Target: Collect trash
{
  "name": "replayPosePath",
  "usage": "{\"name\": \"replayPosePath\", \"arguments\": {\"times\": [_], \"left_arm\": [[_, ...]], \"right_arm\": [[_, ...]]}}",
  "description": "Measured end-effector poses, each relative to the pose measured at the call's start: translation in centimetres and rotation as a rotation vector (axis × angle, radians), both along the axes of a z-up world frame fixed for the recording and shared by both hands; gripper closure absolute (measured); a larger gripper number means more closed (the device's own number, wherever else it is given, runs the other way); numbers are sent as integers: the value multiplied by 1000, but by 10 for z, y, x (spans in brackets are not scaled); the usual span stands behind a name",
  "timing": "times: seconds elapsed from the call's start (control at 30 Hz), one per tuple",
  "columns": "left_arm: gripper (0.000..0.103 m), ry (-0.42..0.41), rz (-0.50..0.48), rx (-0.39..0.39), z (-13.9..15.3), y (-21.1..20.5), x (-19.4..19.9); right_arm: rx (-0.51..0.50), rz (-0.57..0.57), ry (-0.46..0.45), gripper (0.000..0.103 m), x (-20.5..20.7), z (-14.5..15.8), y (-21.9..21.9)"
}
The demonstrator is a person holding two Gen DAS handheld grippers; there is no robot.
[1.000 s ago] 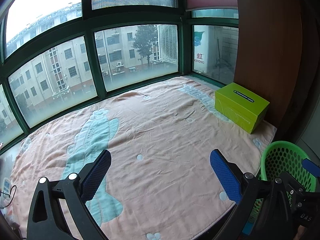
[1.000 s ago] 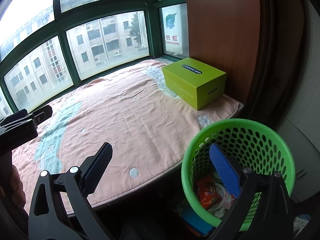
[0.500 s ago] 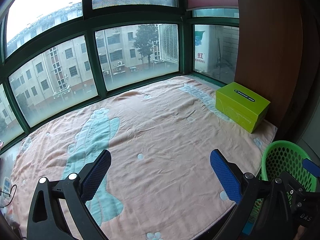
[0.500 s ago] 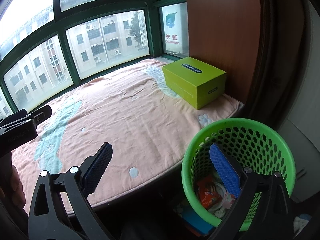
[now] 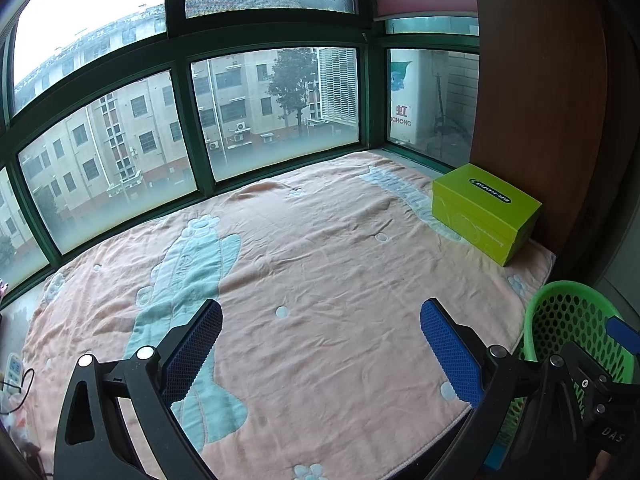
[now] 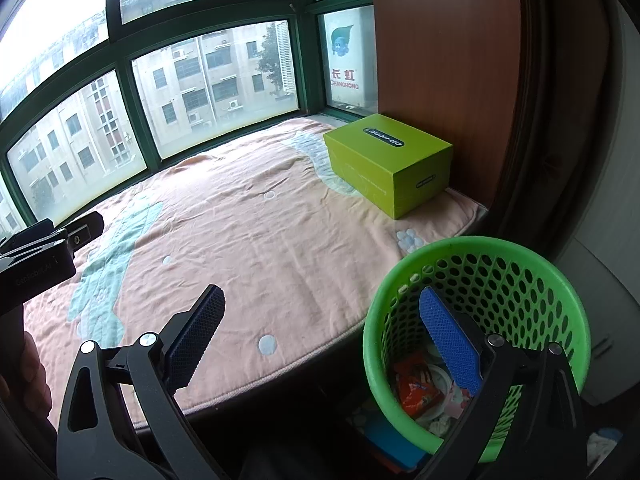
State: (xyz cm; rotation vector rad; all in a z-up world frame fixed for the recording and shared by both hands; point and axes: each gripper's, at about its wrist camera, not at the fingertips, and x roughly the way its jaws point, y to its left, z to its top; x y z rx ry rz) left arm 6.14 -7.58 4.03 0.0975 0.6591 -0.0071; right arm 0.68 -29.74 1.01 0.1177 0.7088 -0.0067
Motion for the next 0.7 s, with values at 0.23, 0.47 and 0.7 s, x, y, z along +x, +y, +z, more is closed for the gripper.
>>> {"name": "replayPosePath", "arguments": {"times": [0.23,0.47,0.7], "left_arm": [[7,1,-1,0,0,0,0],[7,2,-3,1,0,-1,0],[7,6,-6,1,-3,-2,-1]], "right_arm": [[-1,0,0,6,0,0,0],[-1,-1,-1,6,0,0,0],[-1,1,1,6,0,-1,0]]}}
